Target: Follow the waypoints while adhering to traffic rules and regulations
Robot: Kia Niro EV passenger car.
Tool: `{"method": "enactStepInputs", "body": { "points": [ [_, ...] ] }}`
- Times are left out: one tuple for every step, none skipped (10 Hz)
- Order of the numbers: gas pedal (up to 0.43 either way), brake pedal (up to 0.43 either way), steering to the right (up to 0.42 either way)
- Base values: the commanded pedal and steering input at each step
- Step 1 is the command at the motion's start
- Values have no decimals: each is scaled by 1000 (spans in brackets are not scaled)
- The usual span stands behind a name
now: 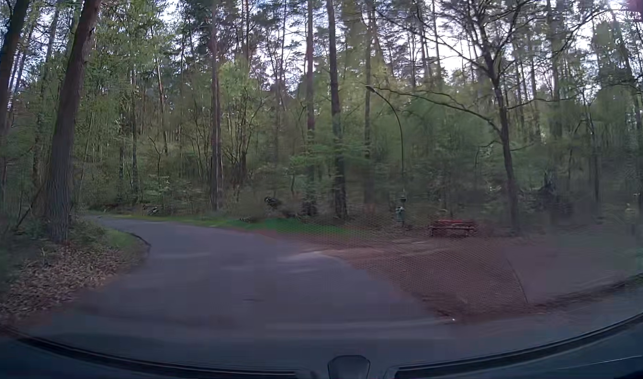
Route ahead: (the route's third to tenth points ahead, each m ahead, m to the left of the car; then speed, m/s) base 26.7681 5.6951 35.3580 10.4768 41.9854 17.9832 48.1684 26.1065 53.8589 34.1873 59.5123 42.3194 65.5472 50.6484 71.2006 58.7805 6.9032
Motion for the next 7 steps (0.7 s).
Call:
{"method": "enactStepInputs", "body": {
  "points": [
    [47,0,-38],
    [47,0,-49],
    [59,0,-59],
    [59,0,-72],
    [59,0,-87],
    [59,0,-99],
    [59,0,-116]
  ]
}}
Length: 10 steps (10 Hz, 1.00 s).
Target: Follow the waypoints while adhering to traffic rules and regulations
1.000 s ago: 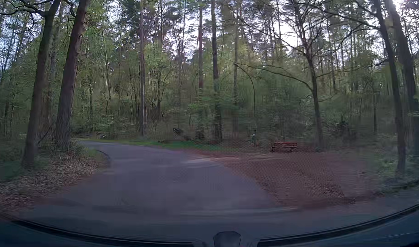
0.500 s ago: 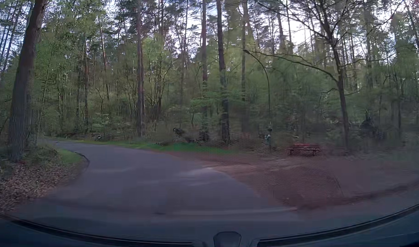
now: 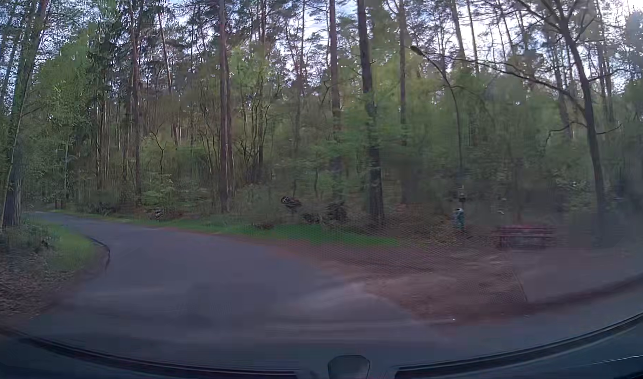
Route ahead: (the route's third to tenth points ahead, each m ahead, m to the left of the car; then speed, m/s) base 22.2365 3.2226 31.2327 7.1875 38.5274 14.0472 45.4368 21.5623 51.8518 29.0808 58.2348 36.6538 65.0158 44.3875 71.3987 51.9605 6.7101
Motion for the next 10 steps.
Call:
{"method": "enactStepInputs", "body": {
  "points": [
    [59,0,-133],
    [59,0,-147],
    [59,0,-160],
    [59,0,-165],
    [59,0,-167],
    [67,0,-167],
    [79,0,-167],
    [87,0,-166],
    [87,0,-165],
    [87,0,-165]
  ]
}}
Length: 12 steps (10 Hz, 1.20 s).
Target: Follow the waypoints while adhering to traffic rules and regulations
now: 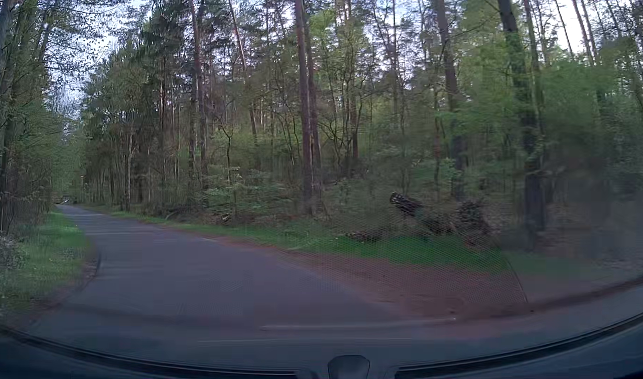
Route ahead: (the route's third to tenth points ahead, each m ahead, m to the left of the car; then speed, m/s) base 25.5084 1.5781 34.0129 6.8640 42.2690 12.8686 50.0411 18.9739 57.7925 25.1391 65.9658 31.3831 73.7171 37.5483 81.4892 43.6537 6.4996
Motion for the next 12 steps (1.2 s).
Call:
{"method": "enactStepInputs", "body": {
  "points": [
    [87,0,-164],
    [87,0,-161],
    [98,0,-159],
    [98,0,-159],
    [98,0,-158],
    [98,0,-160],
    [98,0,-168],
    [110,0,-181],
    [110,0,-186],
    [110,0,-186],
    [110,0,-186],
    [110,0,-186]
  ]
}}
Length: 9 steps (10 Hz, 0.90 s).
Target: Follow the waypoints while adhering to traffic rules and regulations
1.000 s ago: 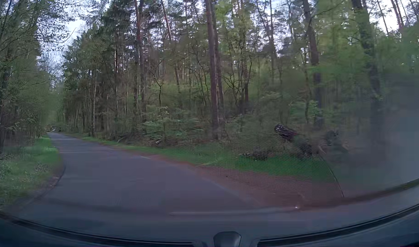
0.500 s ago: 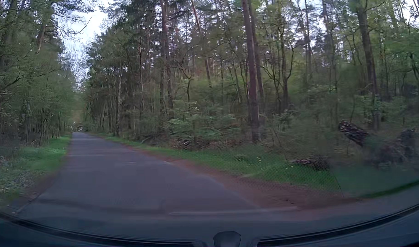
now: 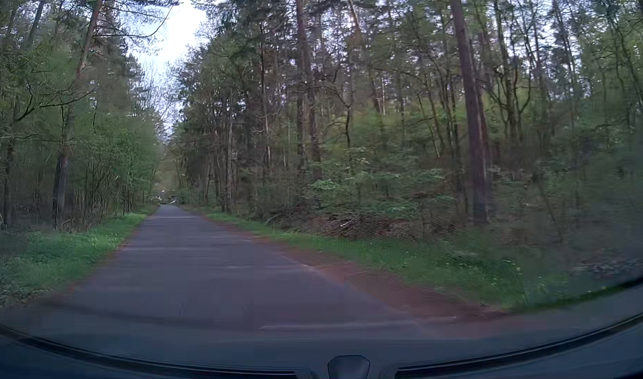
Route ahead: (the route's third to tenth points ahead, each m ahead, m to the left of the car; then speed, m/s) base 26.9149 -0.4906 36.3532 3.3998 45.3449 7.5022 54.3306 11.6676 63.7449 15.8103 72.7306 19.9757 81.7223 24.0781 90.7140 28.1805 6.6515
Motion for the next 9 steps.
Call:
{"method": "enactStepInputs", "body": {
  "points": [
    [110,0,-184],
    [118,0,-182],
    [118,0,-178],
    [118,0,-171],
    [118,0,-160],
    [118,0,-145],
    [118,0,-129],
    [130,0,-112],
    [130,0,-101]
  ]
}}
